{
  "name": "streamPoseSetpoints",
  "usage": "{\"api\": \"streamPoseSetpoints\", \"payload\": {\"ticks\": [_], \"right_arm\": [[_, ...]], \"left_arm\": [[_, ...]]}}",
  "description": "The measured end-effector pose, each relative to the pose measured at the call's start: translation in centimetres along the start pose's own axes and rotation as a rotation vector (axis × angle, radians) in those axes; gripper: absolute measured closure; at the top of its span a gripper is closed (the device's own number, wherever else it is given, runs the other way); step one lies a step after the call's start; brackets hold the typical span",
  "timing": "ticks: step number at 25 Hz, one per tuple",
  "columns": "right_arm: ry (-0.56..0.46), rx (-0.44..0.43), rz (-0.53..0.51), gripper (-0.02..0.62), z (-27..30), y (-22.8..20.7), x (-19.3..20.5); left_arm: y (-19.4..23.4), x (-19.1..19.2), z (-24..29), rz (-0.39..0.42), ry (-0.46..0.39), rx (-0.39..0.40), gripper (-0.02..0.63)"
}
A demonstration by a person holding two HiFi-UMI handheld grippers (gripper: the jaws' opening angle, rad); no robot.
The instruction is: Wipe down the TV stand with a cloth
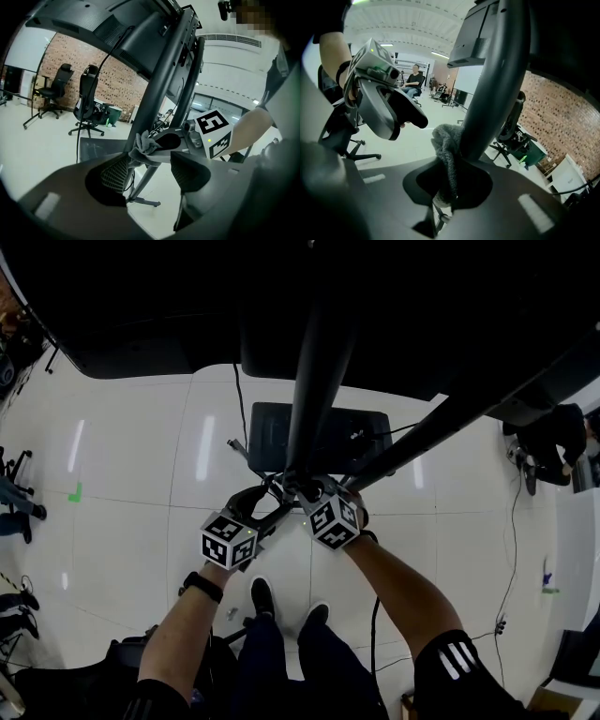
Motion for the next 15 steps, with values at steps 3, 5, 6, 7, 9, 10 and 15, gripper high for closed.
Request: {"api": "streamPoseSetpoints", "payload": {"ticks": [3,5,6,7,9,10,15], "right_arm": [[0.030,-0.011,-0.009,0.564,1.7,0.5,2.0],[0.049,-0.013,-0.014,0.564,2.8,0.7,3.2],[0.057,-0.014,-0.015,0.564,3.3,0.7,3.8],[0.064,-0.016,-0.013,0.564,3.8,0.8,4.3],[0.078,-0.018,-0.005,0.565,4.6,1.1,5.3],[0.086,-0.019,-0.002,0.563,5.0,1.2,5.7],[0.122,-0.023,0.022,0.563,6.5,1.5,7.6]], "left_arm": [[0.5,1.8,0.7,-0.013,0.020,-0.001,0.297],[1.0,2.8,1.2,-0.027,0.024,-0.007,0.296],[1.2,3.3,1.5,-0.035,0.026,-0.009,0.296],[1.3,3.7,1.8,-0.042,0.028,-0.011,0.296],[1.5,4.6,2.4,-0.049,0.038,-0.008,0.296],[1.5,5.0,2.7,-0.052,0.042,-0.006,0.296],[1.4,6.5,3.8,-0.068,0.055,-0.004,0.296]]}}
Point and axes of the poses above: the fingertips, and each gripper's own axes: z forward along the fingers, y to its left, x out of its underside, the point moved 5 cm from there along -z, backward along the fingers, and after that the axes turned 7 degrees about z, right-handed, at the moved point
